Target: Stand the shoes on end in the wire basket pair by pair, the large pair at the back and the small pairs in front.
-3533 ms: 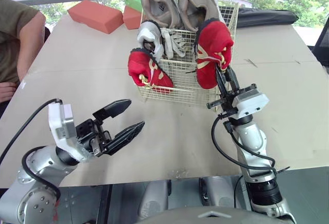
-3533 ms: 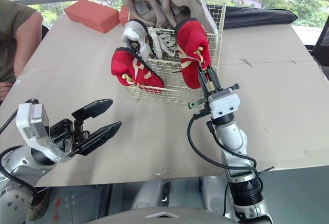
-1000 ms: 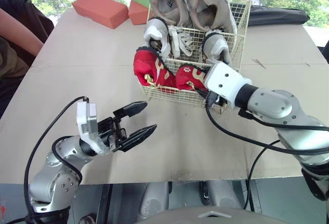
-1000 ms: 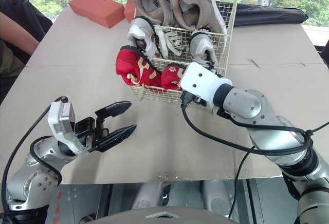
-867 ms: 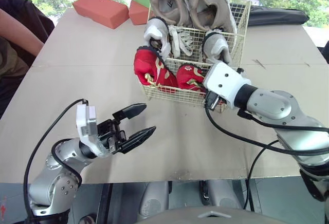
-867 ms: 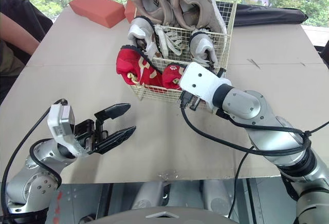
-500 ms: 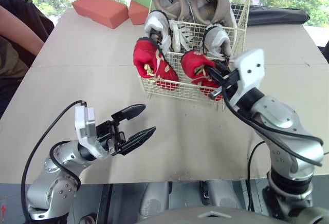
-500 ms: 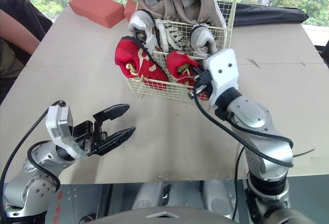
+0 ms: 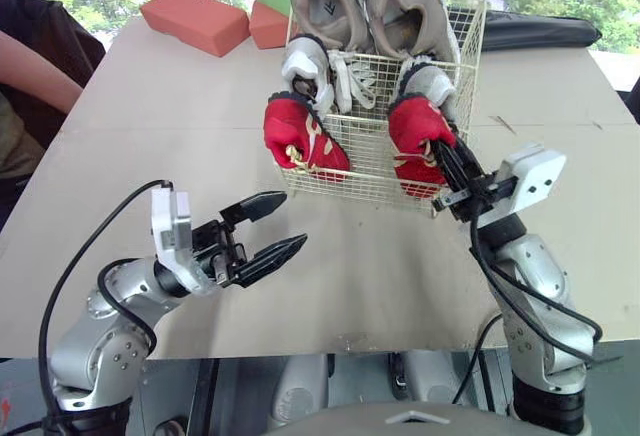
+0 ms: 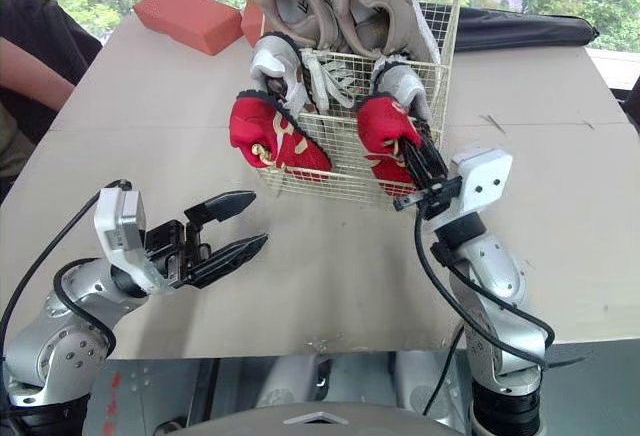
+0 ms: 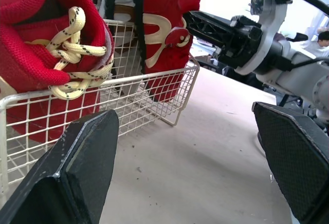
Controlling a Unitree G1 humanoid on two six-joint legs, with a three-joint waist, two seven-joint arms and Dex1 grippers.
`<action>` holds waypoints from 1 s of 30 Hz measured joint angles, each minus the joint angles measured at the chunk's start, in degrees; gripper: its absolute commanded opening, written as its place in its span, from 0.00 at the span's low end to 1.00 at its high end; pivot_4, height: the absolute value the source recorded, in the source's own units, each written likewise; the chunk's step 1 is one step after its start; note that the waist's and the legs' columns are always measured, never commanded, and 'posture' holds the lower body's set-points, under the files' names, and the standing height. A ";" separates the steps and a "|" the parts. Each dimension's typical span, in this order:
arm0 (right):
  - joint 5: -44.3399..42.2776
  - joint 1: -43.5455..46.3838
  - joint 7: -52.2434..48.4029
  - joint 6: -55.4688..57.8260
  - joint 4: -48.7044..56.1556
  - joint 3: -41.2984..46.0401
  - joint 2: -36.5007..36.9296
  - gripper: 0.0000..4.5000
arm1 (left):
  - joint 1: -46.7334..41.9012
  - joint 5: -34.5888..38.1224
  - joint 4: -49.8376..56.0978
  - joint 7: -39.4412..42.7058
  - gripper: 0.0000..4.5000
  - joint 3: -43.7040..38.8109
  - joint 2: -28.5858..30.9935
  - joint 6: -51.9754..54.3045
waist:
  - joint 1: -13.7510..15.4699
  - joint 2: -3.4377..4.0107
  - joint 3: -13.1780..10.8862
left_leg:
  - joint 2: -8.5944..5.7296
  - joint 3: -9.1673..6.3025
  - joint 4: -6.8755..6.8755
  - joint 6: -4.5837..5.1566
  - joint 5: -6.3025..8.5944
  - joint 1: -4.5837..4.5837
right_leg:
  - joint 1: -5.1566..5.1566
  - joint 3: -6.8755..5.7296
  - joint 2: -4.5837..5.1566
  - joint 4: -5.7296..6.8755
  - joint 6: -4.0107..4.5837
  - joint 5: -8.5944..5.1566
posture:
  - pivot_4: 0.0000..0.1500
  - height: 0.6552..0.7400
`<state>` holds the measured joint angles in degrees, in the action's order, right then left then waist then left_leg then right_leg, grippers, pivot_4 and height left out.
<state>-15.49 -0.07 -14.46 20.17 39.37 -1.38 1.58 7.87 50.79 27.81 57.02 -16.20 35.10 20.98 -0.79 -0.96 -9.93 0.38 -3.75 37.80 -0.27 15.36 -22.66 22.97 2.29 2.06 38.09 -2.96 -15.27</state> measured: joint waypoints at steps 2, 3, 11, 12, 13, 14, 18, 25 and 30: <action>-1.69 -2.58 0.18 -0.65 0.22 1.21 -0.23 0.01 | 0.02 0.03 0.00 0.08 1.00 -0.12 0.36 0.10 | -0.04 0.00 0.01 | 0.01 0.02 0.00 0.00 0.00 0.01 | 0.00 0.04 0.02 0.00 0.00 0.00 | 1.00 1.00; -2.73 -3.58 0.50 -0.67 0.69 1.70 -0.55 0.01 | 0.02 0.05 0.00 0.15 1.00 -0.18 0.46 0.12 | -0.04 0.00 0.04 | 0.01 0.01 0.00 0.00 0.00 0.05 | -0.03 0.04 0.02 0.00 0.00 0.00 | 1.00 1.00; -2.93 -7.35 -2.15 -0.32 0.92 0.25 7.50 0.01 | 0.42 -0.01 -0.05 1.46 1.00 -0.36 0.58 0.03 | -0.15 -0.12 0.25 | -0.01 0.21 -0.26 0.02 0.01 0.80 | -0.62 0.18 -0.02 -0.06 0.02 -0.02 | 1.00 1.00; -3.15 -7.34 -2.70 0.10 0.90 0.25 8.82 0.08 | 0.54 -0.02 -0.12 1.83 1.00 -0.37 0.58 -0.04 | -0.23 -0.13 0.26 | 0.00 0.24 -0.33 0.02 0.01 0.94 | -0.73 0.20 -0.04 -0.08 0.02 -0.03 | 1.00 1.00; -3.33 -7.34 -2.95 0.35 0.90 0.26 9.26 0.16 | 0.63 -0.02 -0.18 1.95 1.00 -0.37 0.57 -0.06 | -0.30 -0.13 0.28 | 0.02 0.24 -0.36 0.02 0.01 1.04 | -0.82 0.20 -0.08 -0.09 0.03 -0.03 | 1.00 1.00; -3.59 -7.48 -3.59 0.91 0.59 0.24 10.23 0.23 | 0.83 -0.03 -0.21 2.04 1.00 -0.38 0.57 -0.08 | -0.33 -0.13 0.29 | 0.03 0.23 -0.37 0.02 0.01 1.05 | -0.82 0.20 -0.10 -0.09 0.03 -0.04 | 1.00 1.00; -6.94 -8.40 -8.95 1.27 0.87 1.89 16.40 0.59 | 1.55 0.02 -0.35 2.62 1.00 -0.55 0.66 0.15 | -0.27 -0.10 0.28 | 0.04 0.22 -0.35 0.02 0.01 1.02 | -0.82 0.21 -0.10 -0.10 0.03 -0.03 | 1.00 1.00; -16.15 -13.88 -20.80 2.84 1.80 13.31 30.05 0.96 | 5.26 1.09 -0.03 0.24 1.00 -1.64 2.71 4.31 | -0.04 -0.10 0.26 | 0.03 0.21 -0.34 0.03 0.02 0.94 | -0.83 0.22 -0.03 -0.16 0.01 -0.04 | 1.00 1.00; -18.86 -21.58 -34.05 -0.09 -2.00 22.38 38.73 0.96 | 11.90 0.65 1.01 -0.90 1.00 -5.39 5.58 6.25 | -0.06 -0.11 0.25 | 0.09 0.27 -0.38 0.03 0.02 0.94 | -0.84 0.16 -0.07 -0.19 0.01 -0.05 | 1.00 1.00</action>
<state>-34.36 -21.64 -48.51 20.08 37.37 21.00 40.32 19.78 51.44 28.82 56.11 -21.59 40.68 27.23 -0.85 -1.07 -9.67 0.48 -3.48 37.42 -0.24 15.38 -21.72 22.14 2.45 1.99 37.90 -2.95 -15.32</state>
